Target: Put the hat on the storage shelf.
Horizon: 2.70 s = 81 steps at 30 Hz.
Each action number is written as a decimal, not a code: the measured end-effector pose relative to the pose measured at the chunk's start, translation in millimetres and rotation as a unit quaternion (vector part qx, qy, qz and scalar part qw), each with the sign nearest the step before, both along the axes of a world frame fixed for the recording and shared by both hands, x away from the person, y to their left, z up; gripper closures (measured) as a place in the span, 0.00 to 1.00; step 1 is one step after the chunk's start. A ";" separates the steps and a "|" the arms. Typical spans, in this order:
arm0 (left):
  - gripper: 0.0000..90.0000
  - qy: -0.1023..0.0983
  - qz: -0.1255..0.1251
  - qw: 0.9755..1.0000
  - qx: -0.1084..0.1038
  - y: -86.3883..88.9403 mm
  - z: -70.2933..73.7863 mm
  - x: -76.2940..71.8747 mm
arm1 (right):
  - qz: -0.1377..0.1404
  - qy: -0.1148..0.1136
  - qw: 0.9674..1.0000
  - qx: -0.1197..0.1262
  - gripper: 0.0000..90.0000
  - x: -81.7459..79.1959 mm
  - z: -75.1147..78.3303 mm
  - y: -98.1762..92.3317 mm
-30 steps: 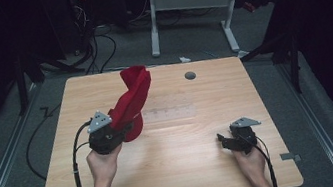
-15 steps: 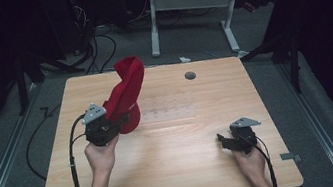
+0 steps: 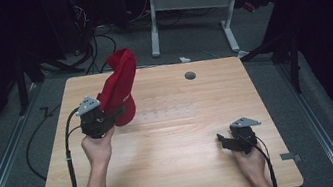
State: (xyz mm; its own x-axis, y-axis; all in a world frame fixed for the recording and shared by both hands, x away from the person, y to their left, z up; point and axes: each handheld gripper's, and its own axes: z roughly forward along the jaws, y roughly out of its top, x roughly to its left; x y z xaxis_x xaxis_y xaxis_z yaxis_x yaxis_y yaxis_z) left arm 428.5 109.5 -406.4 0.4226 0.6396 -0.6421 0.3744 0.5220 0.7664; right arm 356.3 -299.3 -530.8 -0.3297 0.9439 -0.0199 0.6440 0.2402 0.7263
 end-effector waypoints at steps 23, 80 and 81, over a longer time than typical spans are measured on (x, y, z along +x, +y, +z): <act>0.96 -0.002 0.055 0.998 0.015 13.2 -16.7 29.8 | 0.000 0.001 1.000 0.000 0.40 -0.2 0.0 0.2; 0.95 0.015 0.098 0.994 0.043 0.2 -63.6 40.6 | 0.000 0.000 1.000 0.000 0.40 -0.7 0.0 0.5; 0.95 0.013 0.099 0.994 0.038 0.3 -64.6 39.8 | 0.001 0.000 1.000 0.000 0.40 -0.6 0.0 0.5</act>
State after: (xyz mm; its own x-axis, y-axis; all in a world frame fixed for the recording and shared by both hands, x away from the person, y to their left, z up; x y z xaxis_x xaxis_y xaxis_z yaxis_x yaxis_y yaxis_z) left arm 468.3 109.8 -471.0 0.2674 0.7562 -0.5972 0.2895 0.5281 0.7983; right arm 355.7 -298.8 -530.7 -0.3317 0.9432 -0.0200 0.6436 0.2417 0.7262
